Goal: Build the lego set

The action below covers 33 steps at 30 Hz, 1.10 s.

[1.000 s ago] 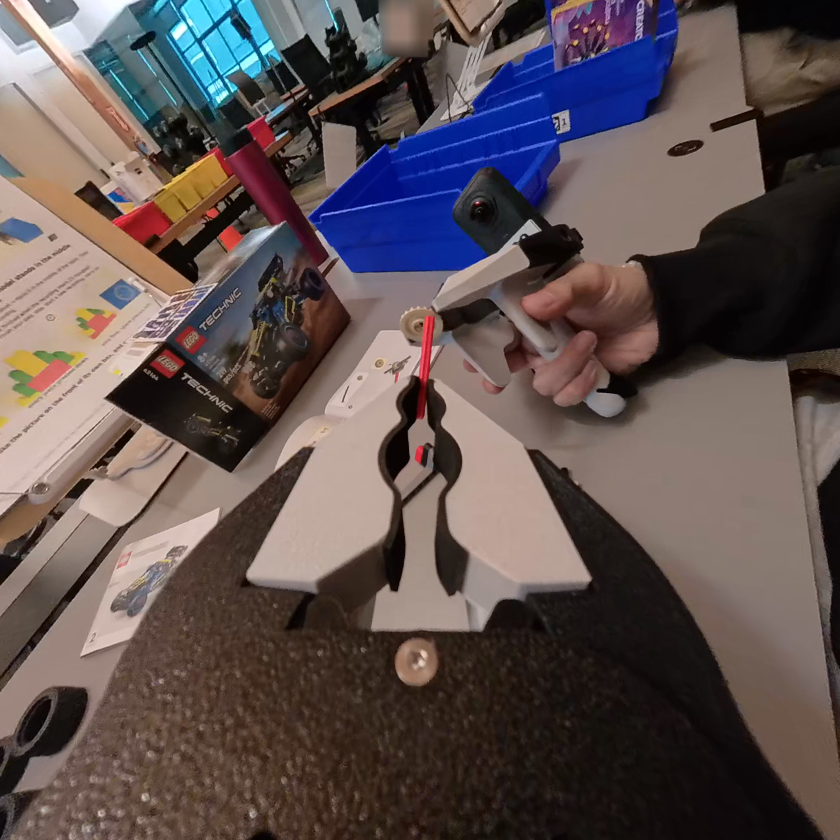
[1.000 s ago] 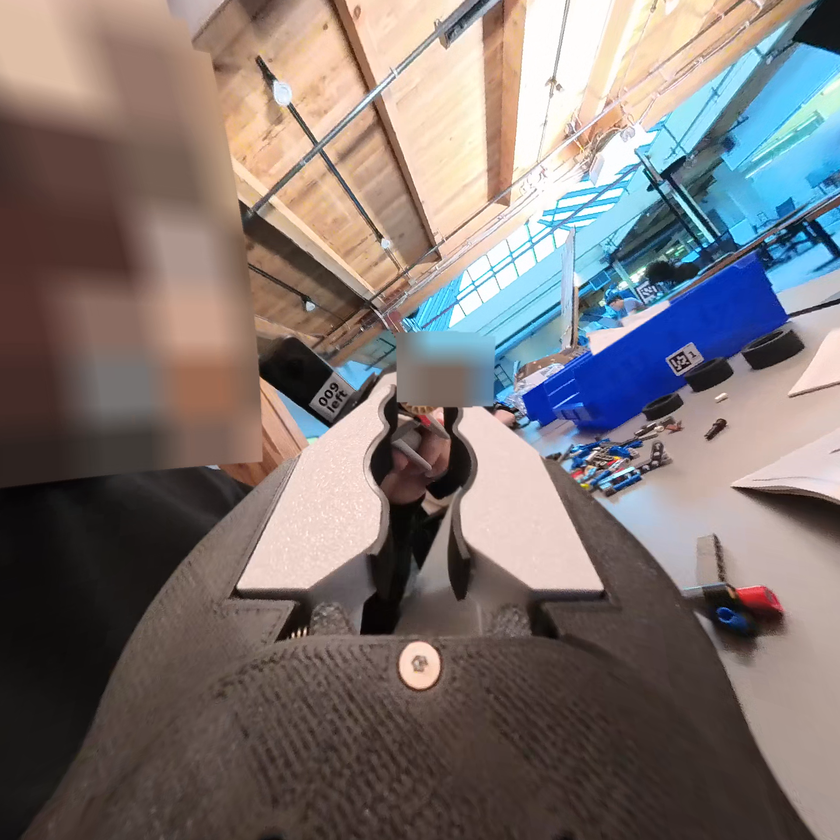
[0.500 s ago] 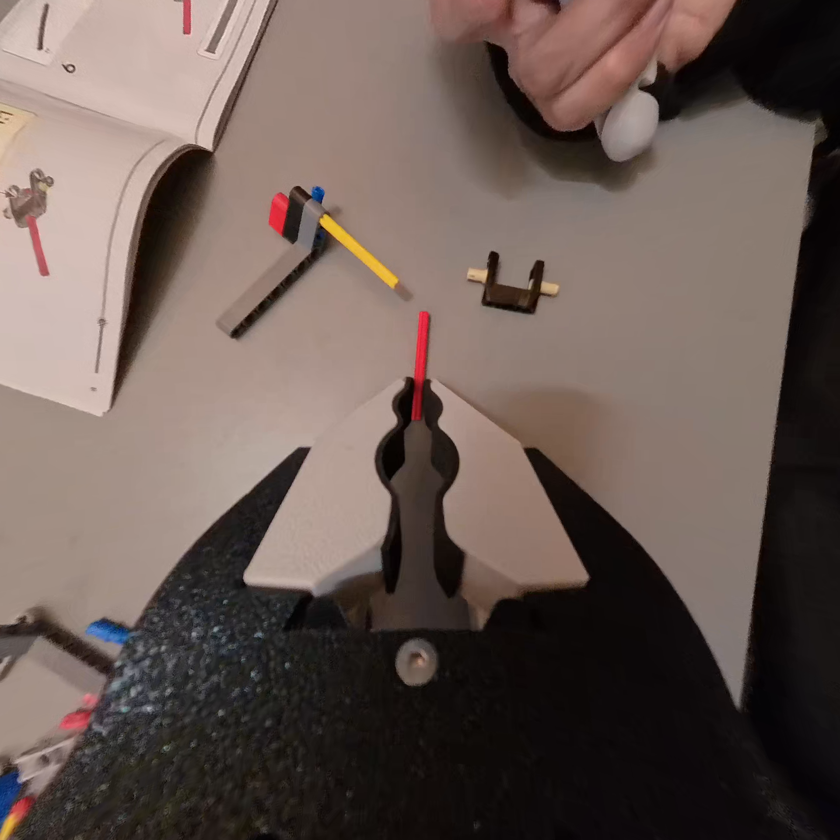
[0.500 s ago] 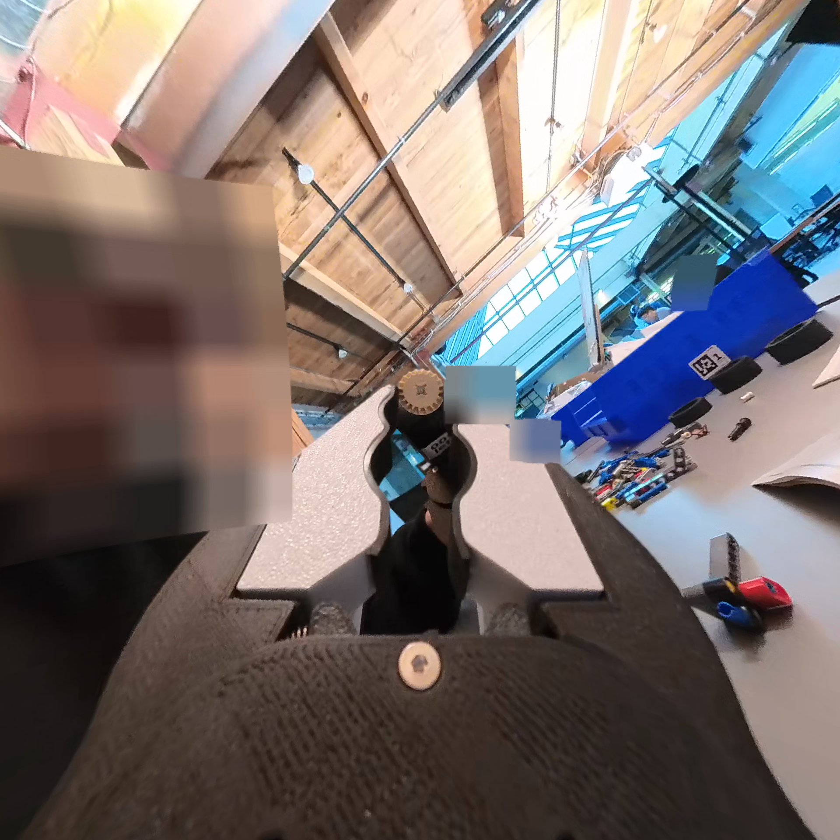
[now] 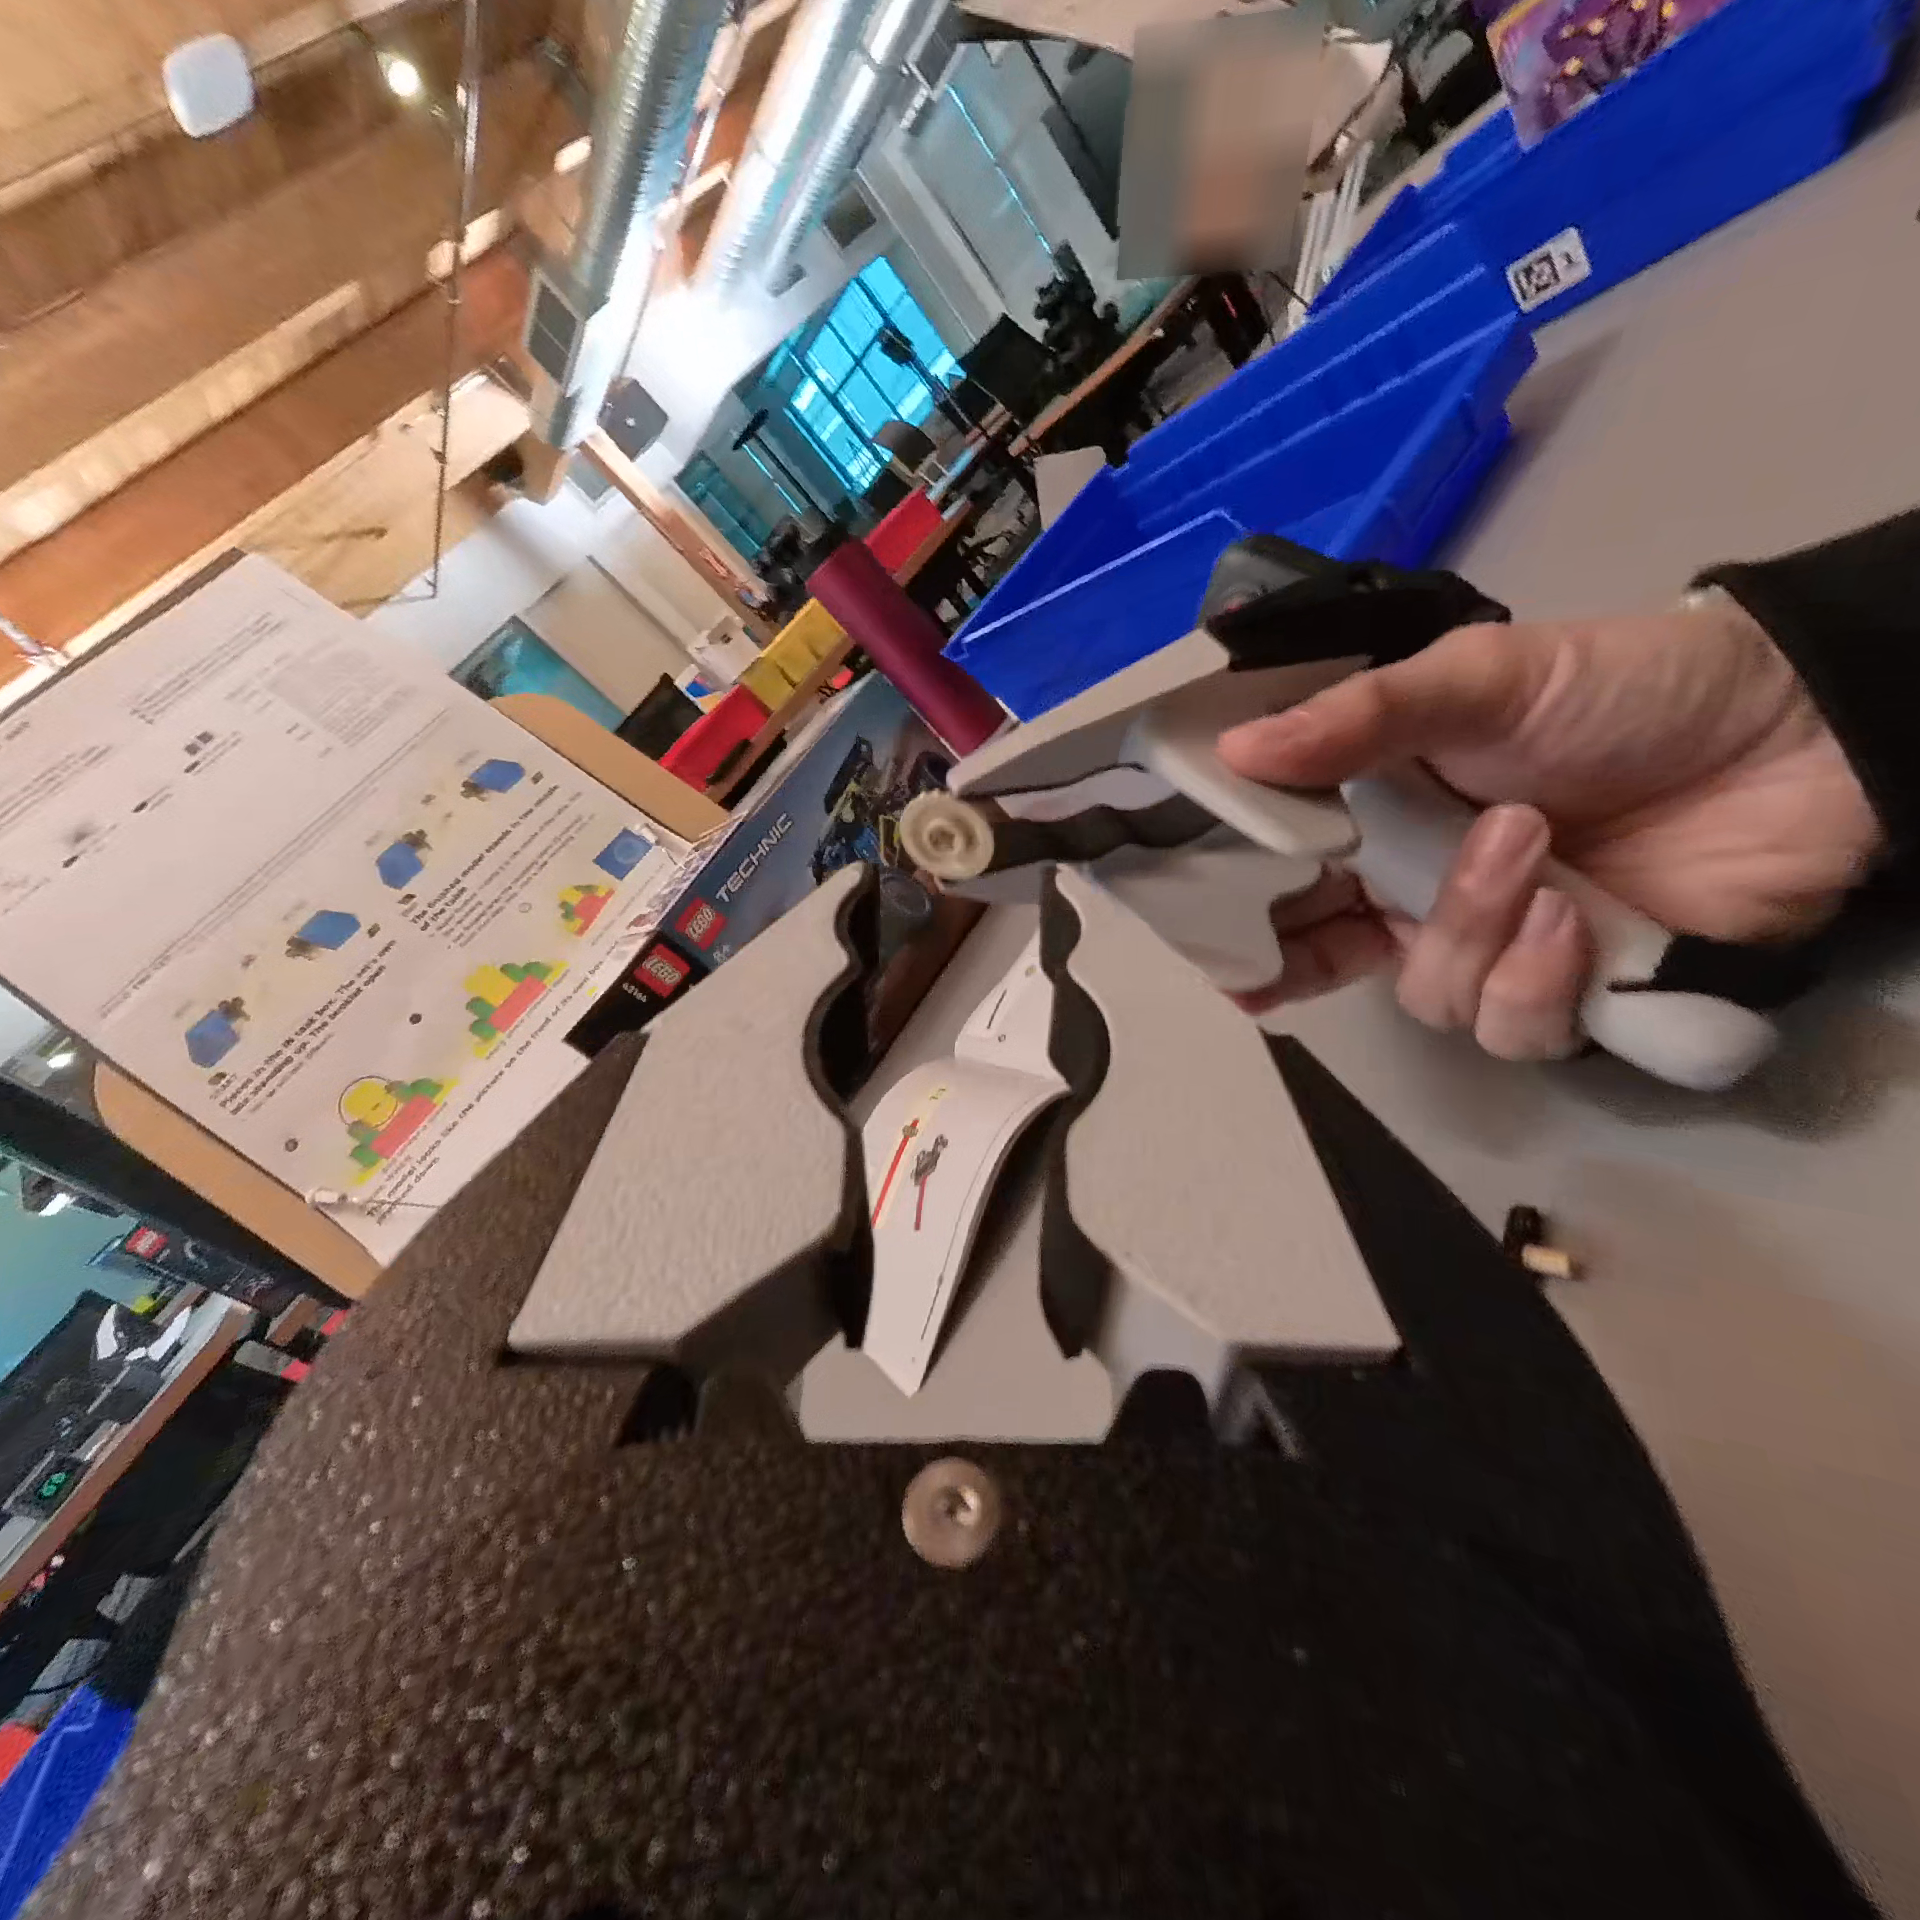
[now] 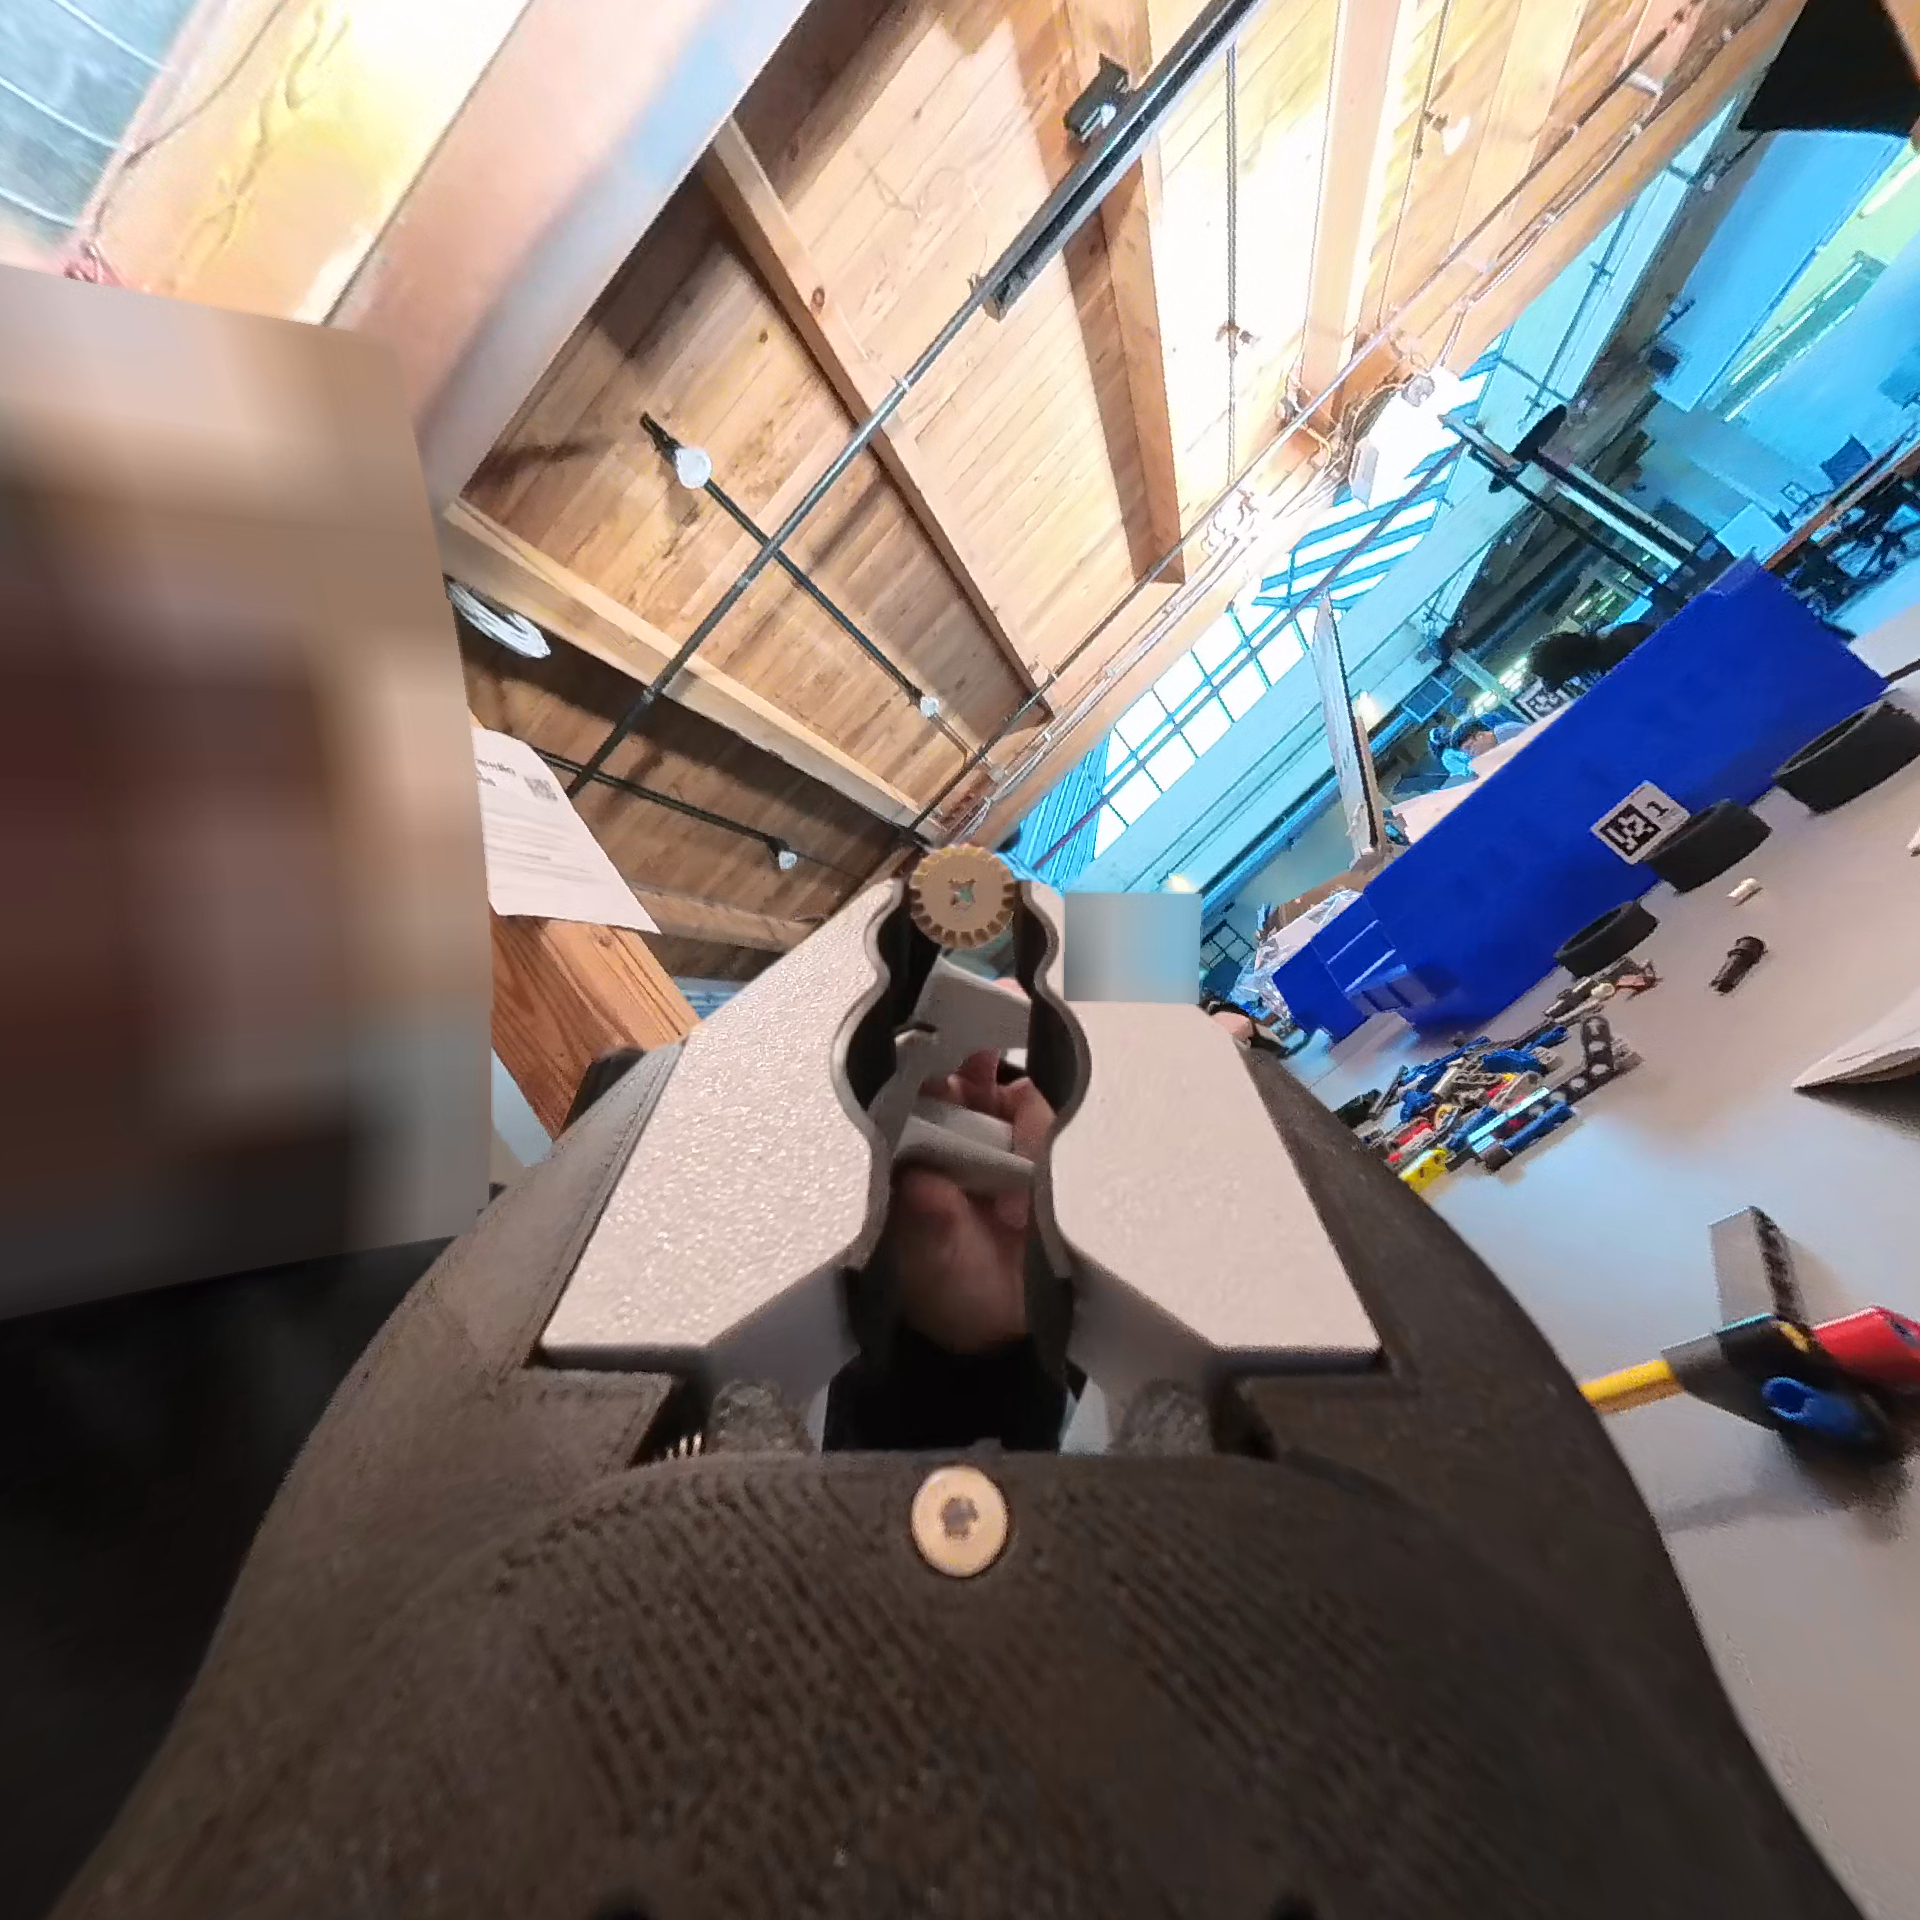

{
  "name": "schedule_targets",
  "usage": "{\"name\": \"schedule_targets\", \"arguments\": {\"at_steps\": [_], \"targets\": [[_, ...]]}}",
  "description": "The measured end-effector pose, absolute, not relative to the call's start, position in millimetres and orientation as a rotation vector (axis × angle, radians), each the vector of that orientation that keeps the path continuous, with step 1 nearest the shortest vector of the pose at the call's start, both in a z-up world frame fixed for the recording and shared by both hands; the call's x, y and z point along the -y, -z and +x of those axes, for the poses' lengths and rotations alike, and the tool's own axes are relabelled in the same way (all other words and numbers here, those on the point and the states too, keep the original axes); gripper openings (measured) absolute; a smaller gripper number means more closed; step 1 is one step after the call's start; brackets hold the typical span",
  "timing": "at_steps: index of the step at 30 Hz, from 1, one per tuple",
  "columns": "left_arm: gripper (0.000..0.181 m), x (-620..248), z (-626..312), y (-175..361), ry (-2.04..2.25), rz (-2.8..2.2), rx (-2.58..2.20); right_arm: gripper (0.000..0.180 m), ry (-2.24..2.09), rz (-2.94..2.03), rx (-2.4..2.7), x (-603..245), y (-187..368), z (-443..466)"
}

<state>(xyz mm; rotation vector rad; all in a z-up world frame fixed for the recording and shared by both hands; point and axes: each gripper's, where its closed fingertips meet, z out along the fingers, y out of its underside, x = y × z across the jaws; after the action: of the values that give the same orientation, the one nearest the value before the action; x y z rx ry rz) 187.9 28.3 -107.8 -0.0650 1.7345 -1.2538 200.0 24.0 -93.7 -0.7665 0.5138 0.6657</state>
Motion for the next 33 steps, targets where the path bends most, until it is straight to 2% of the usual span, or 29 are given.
{"name": "schedule_targets", "arguments": {"at_steps": [1, 4, 7, 12, 14, 22, 24, 26, 33], "targets": [[0.029, -28, 188, 106, 1.262, -0.086, -1.711, 0.017, -0.667, -0.758, -0.517, -27, 94, 197], [0.024, -28, 189, 103, 1.233, -0.129, -1.660, 0.017, -0.684, -0.747, -0.502, -38, 90, 187], [0.012, -31, 188, 99, 1.226, -0.142, -1.621, 0.017, -0.682, -0.750, -0.486, -47, 87, 179], [0.011, -31, 186, 97, 1.219, -0.099, -1.638, 0.018, -0.626, -0.793, -0.461, -43, 84, 175], [0.003, -32, 186, 102, 1.189, -0.015, -1.711, 0.018, -0.594, -0.881, -0.460, -45, 90, 177], [0.002, -38, 166, 113, 1.067, 0.443, -1.753, 0.015, -0.639, -1.166, -0.291, -48, 106, 156], [0.002, -37, 162, 114, 1.029, 0.500, -1.744, 0.020, -0.633, -1.192, -0.270, -48, 109, 154], [0.001, -34, 156, 113, 1.044, 0.538, -1.733, 0.040, -0.586, -1.215, -0.286, -48, 113, 160], [0.001, -27, 151, 116, 1.032, 0.574, -1.708, 0.026, -0.632, -1.205, -0.232, -43, 109, 150]]}}
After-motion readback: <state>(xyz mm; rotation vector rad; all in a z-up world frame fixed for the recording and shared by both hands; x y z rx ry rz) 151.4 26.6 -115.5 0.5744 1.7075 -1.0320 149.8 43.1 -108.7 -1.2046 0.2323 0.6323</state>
